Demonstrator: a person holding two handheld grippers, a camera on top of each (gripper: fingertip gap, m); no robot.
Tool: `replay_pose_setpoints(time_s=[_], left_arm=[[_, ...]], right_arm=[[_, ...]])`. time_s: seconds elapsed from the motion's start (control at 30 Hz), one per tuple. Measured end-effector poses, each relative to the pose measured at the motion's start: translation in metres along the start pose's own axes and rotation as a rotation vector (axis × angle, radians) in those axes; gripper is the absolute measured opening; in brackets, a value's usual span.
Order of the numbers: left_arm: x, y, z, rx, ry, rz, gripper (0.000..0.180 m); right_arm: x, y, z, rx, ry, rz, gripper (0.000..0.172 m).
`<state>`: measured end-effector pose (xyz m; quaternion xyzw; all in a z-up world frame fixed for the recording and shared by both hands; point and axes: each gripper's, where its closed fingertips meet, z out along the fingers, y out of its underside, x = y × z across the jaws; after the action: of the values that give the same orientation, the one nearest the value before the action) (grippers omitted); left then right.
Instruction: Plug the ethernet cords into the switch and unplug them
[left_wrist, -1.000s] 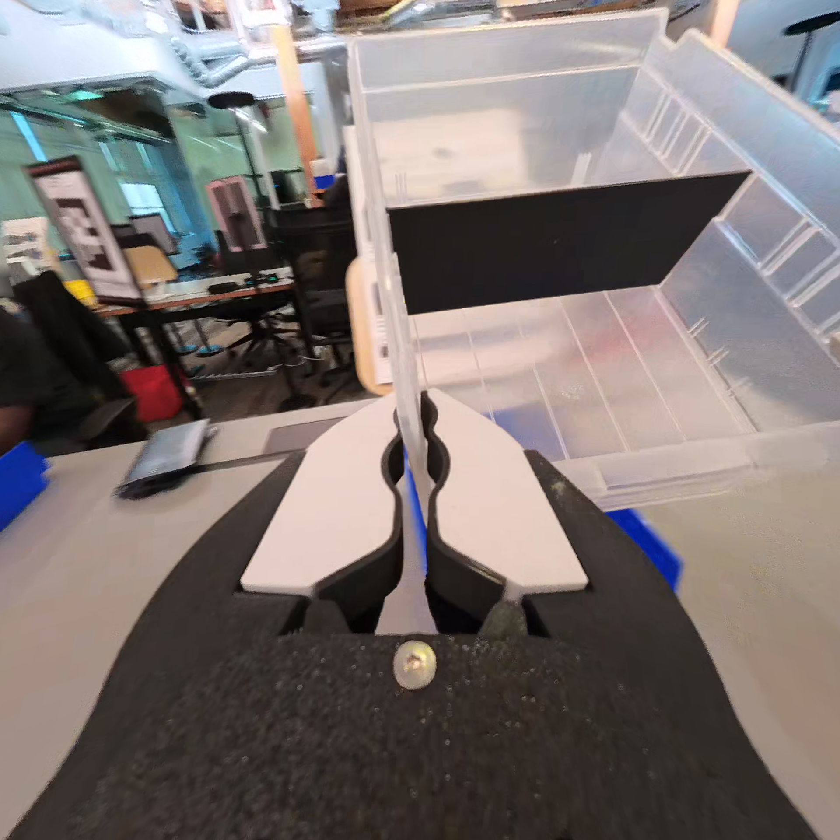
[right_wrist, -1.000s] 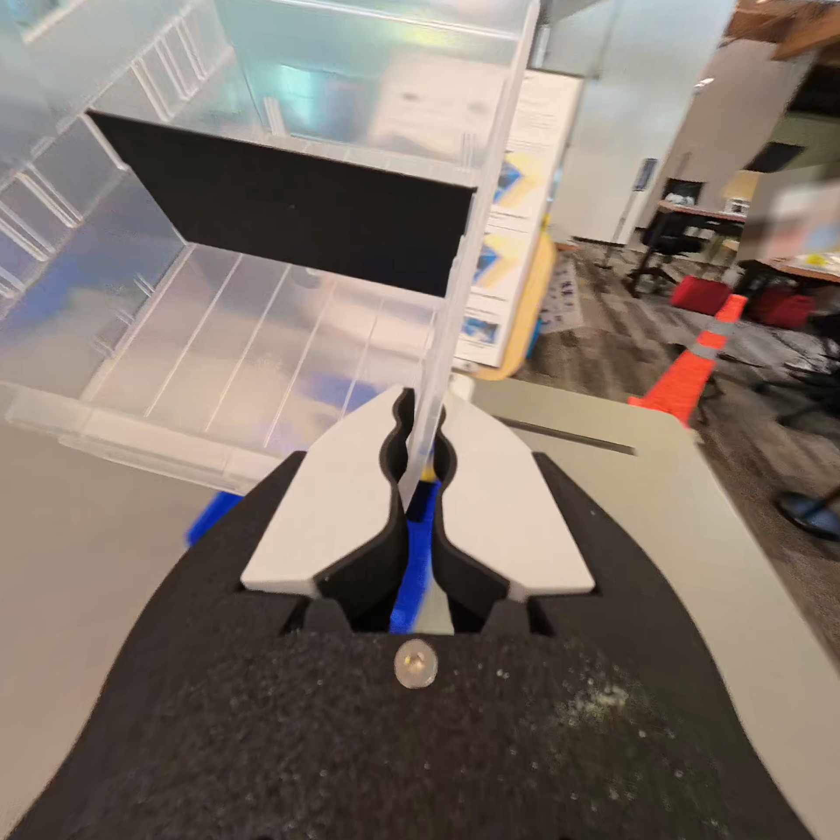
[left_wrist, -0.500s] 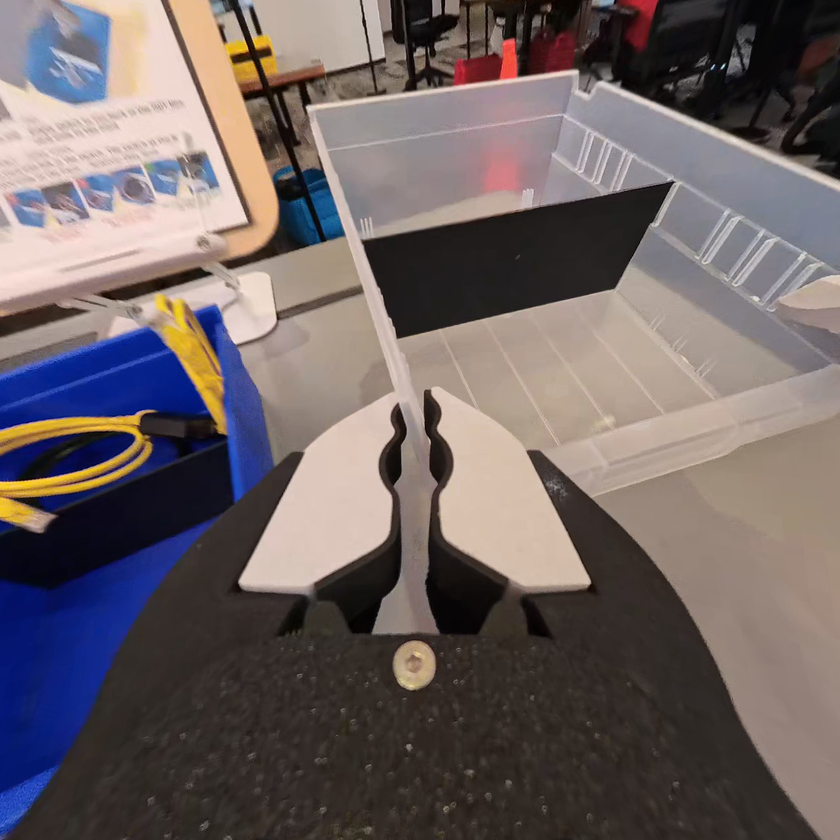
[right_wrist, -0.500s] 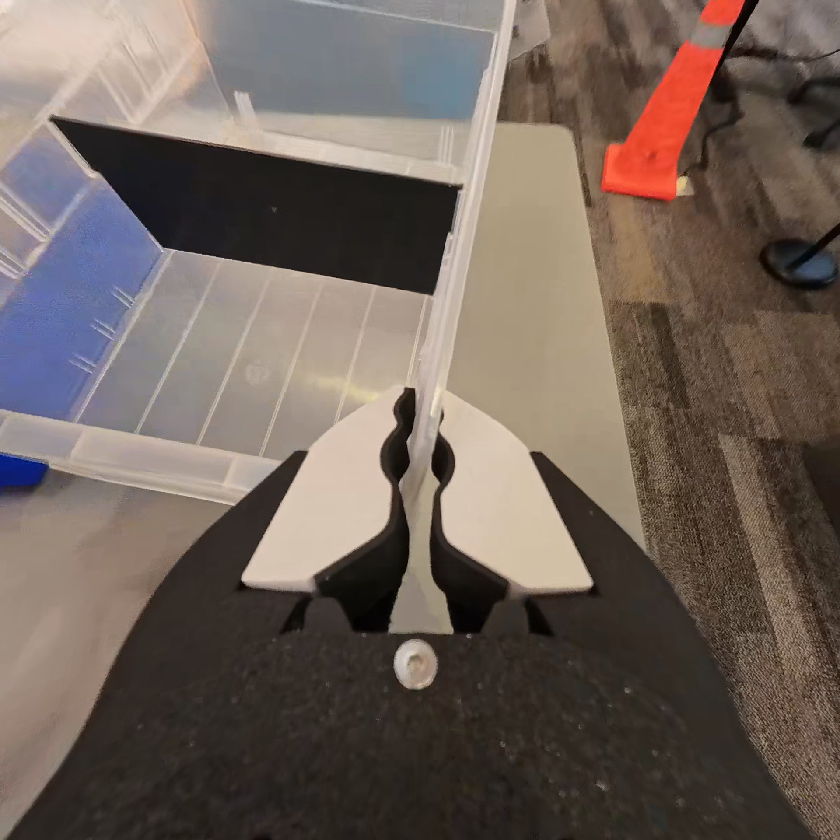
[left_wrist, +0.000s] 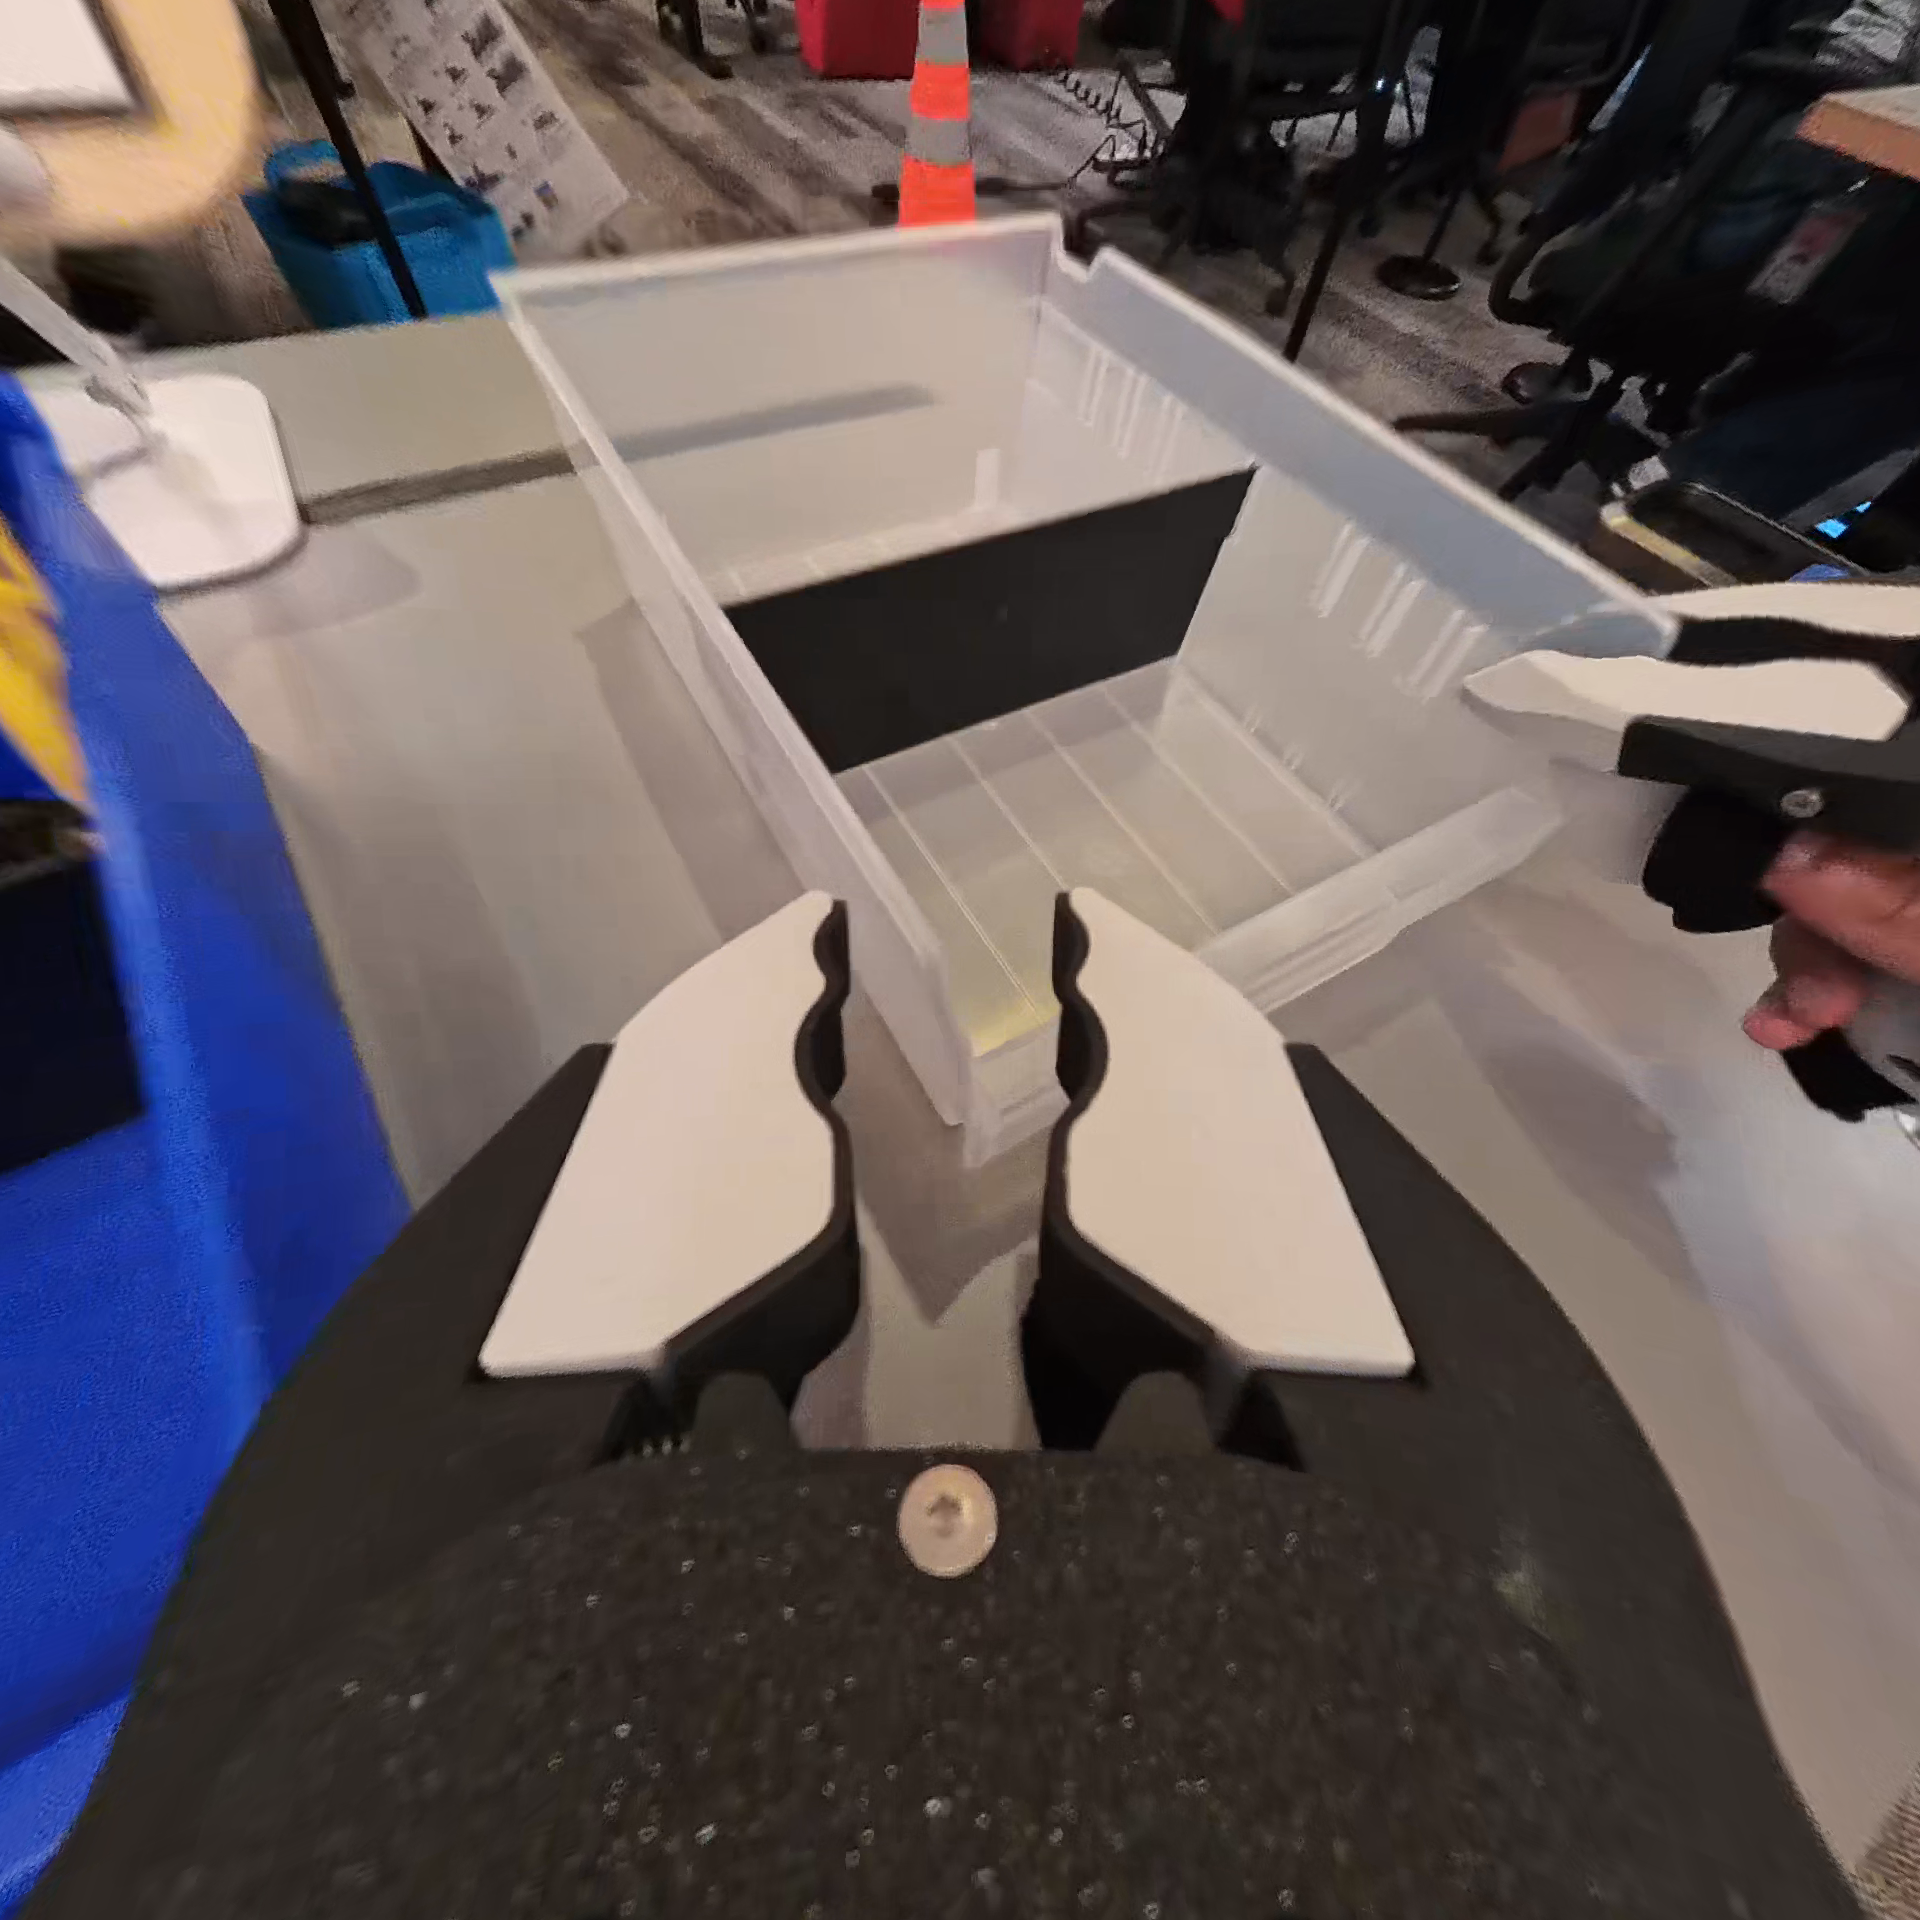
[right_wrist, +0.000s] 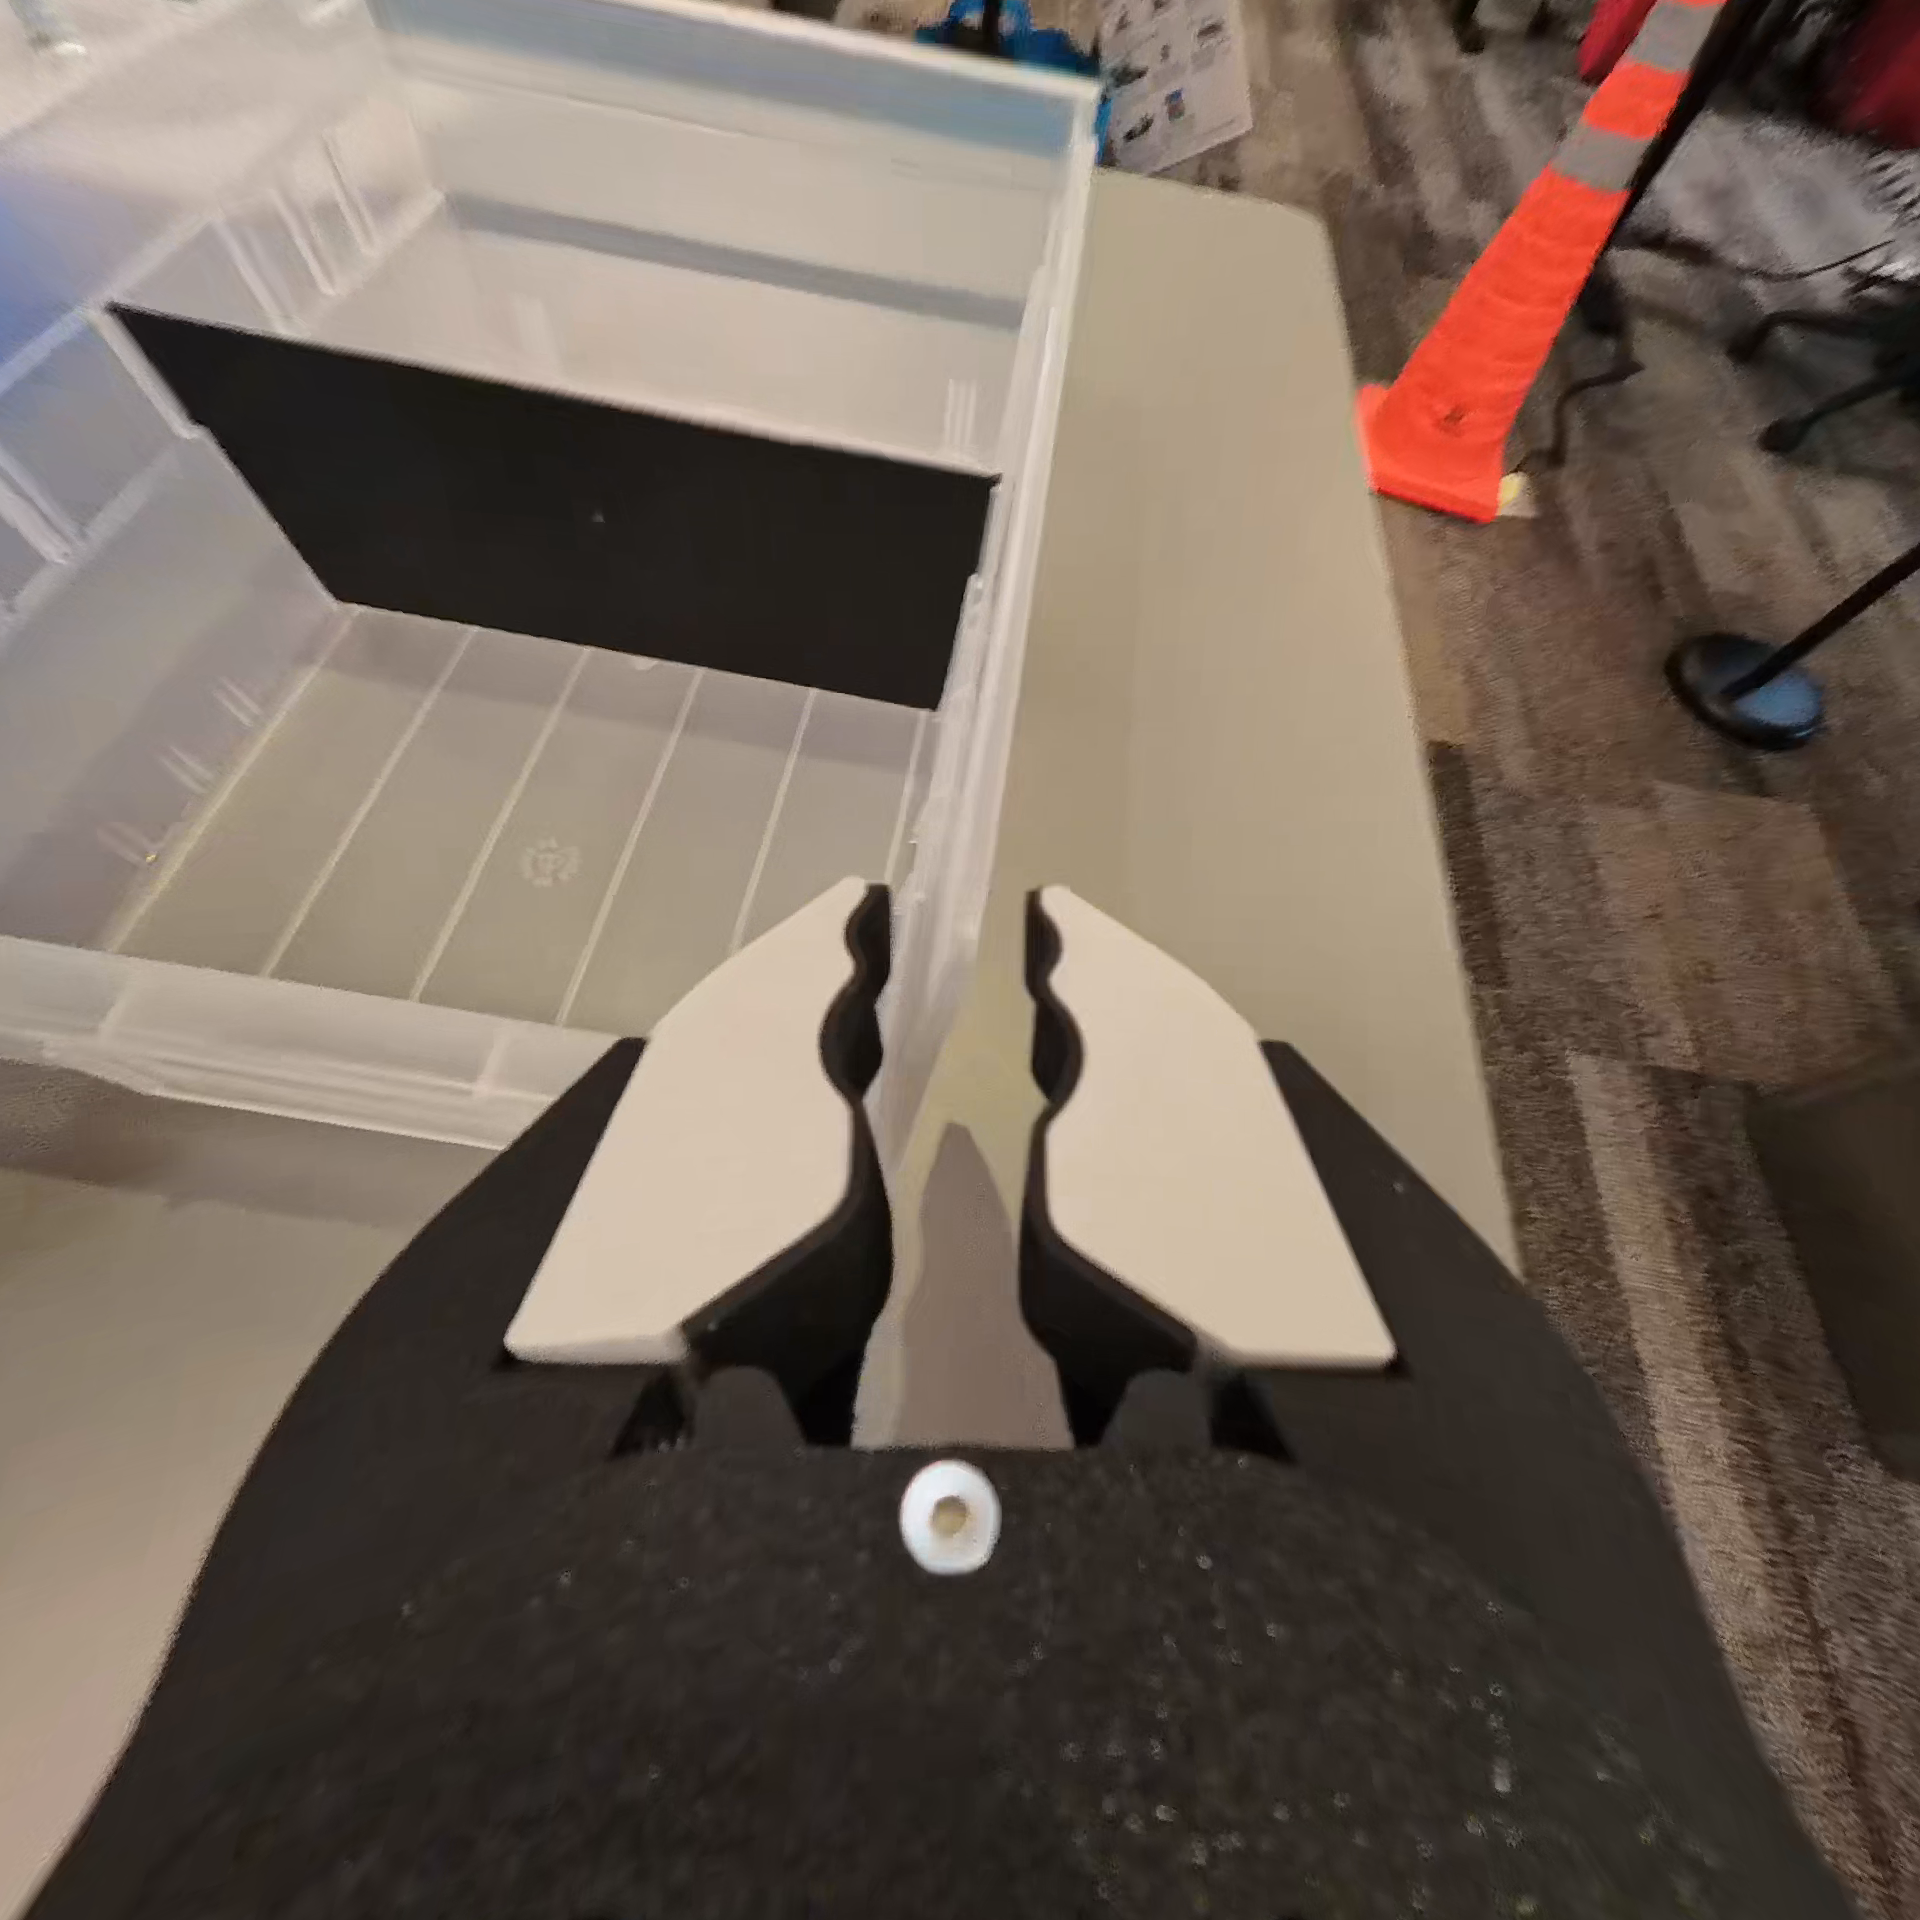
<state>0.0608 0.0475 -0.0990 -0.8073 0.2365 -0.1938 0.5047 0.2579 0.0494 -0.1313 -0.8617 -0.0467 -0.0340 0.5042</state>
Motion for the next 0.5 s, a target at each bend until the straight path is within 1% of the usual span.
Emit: replay_pose_setpoints(time_s=[0.07,0.13,0.2,0.23,0.27,0.3,0.33,0.37,0.4,0.47,0.5], left_arm=[[-0.007,-0.019,-0.027,0.04,0.014,0.033,0.044],[-0.021,-0.039,-0.064,0.099,0.036,0.063,0.046],[-0.048,-0.051,-0.104,0.158,0.029,0.098,0.048],[-0.068,-0.051,-0.121,0.165,-0.003,0.119,0.052],[-0.09,-0.047,-0.136,0.161,-0.047,0.148,0.057],[-0.116,-0.04,-0.149,0.152,-0.109,0.189,0.067],[-0.144,-0.031,-0.162,0.142,-0.19,0.226,0.076],[-0.173,-0.021,-0.175,0.128,-0.27,0.24,0.08],[-0.2,-0.008,-0.186,0.12,-0.33,0.218,0.081],[-0.241,0.02,-0.201,0.114,-0.393,0.09,0.082],[-0.255,0.034,-0.203,0.117,-0.406,0.029,0.082]], right_arm=[[0.01,-0.012,-0.013,0.038,0.055,-0.003,0.032],[0.014,-0.034,-0.032,0.1,0.07,0.036,0.035],[0.0,-0.063,-0.055,0.168,-0.003,0.069,0.036],[-0.015,-0.079,-0.067,0.209,-0.07,0.066,0.04],[-0.033,-0.097,-0.079,0.256,-0.135,0.058,0.043],[-0.053,-0.113,-0.09,0.302,-0.19,0.048,0.043],[-0.078,-0.127,-0.098,0.332,-0.255,0.017,0.046],[-0.107,-0.136,-0.103,0.343,-0.313,-0.046,0.049],[-0.134,-0.142,-0.104,0.347,-0.337,-0.12,0.048],[-0.191,-0.143,-0.095,0.328,-0.371,-0.242,0.051],[-0.223,-0.141,-0.088,0.327,-0.426,-0.258,0.06]])
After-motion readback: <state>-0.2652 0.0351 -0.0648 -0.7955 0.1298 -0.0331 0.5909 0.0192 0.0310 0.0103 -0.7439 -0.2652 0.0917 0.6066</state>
